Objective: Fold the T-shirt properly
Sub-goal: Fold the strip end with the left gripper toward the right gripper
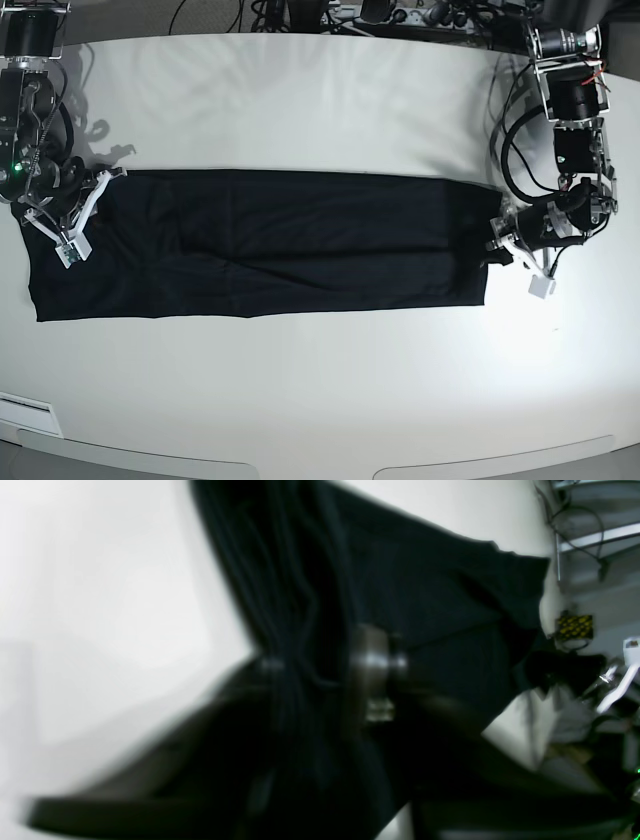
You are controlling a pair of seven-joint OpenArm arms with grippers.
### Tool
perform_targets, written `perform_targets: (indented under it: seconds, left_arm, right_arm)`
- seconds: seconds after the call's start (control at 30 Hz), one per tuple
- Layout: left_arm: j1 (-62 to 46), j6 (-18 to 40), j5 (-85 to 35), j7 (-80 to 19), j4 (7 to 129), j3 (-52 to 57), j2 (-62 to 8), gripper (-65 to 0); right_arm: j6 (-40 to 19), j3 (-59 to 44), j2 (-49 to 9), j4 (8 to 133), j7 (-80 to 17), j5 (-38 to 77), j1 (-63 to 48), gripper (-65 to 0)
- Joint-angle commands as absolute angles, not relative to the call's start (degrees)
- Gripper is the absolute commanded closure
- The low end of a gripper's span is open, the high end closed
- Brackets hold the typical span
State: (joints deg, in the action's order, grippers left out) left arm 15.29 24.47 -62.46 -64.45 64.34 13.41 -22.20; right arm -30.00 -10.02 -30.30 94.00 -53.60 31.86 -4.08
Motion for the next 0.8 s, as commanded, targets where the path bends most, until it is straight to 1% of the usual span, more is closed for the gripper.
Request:
perform_targets:
  seconds: [0.0,0.23,0.3,0.43,0.53,0.6,0.7,0.77]
  left_arm:
    - [16.4,24.0,-62.5,-64.3,64.8,13.4,-22.9,0.0]
    - [16.6,23.2,-59.4,-62.9,64.8,13.4,-24.0,0.0]
    - [16.6,23.2,-59.3,-62.9,64.8,13.4,-25.7,0.0]
    - [16.6,23.2,-59.4,-63.0,64.8,13.4,-29.9,0.0]
    - [16.7,23.2,-59.8,-63.1,64.8,13.4,-32.5,0.0]
    - [16.7,23.3,-62.0,-63.5,64.8,13.4,-33.6,0.0]
    - [16.7,25.2,-64.5,-65.3,64.8,13.4,-33.8,0.0]
    - [16.7,26.0,-65.6,-66.2,64.8,13.4,-33.6,0.0]
  right_arm:
    - [-30.3,-10.7,-31.5,94.8,-52.7,33.3,-3.2,0.0]
    - [-35.4,-10.7,-31.6,95.1,-54.7,39.6,-0.7,0.0]
    - [-35.6,-10.7,-31.6,95.9,-55.2,41.2,0.4,0.0]
    - [-35.6,-10.7,-31.6,96.6,-54.5,40.2,2.0,0.0]
    - [-34.0,-10.6,-31.4,96.2,-48.6,34.8,1.9,0.0]
    - [-33.3,-10.4,-31.4,95.0,-44.5,33.7,1.9,0.0]
    - [-34.8,-9.6,-31.0,91.9,-39.3,32.6,2.0,0.0]
    - [-35.1,-8.8,-30.1,89.4,-38.2,30.8,2.8,0.0]
